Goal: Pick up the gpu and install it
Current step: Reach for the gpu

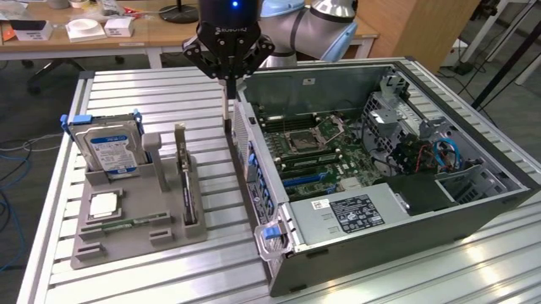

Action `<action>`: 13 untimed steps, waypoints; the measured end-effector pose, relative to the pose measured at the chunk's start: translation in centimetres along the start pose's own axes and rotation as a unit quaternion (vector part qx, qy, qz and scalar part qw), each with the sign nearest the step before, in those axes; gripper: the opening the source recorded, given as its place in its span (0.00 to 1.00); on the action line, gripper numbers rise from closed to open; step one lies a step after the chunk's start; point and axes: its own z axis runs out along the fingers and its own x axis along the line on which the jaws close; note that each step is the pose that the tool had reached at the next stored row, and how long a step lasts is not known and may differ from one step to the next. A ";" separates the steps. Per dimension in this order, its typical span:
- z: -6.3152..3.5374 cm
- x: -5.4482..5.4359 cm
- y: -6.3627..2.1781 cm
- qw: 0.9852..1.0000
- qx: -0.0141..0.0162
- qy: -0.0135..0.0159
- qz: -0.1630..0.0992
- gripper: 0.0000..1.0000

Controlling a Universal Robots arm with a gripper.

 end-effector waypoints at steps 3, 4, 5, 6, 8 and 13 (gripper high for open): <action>0.00 0.1 0.00 1.000 0.000 0.000 0.000 0.11; 0.00 0.1 0.00 1.000 0.000 0.000 0.000 0.11; 0.00 0.2 0.00 1.000 0.000 0.000 0.000 0.11; 0.00 0.2 0.00 1.000 0.000 0.000 0.000 0.11; -0.01 0.2 0.00 1.000 0.000 0.000 0.000 0.11; 0.00 0.2 0.00 1.000 0.000 0.000 0.000 0.11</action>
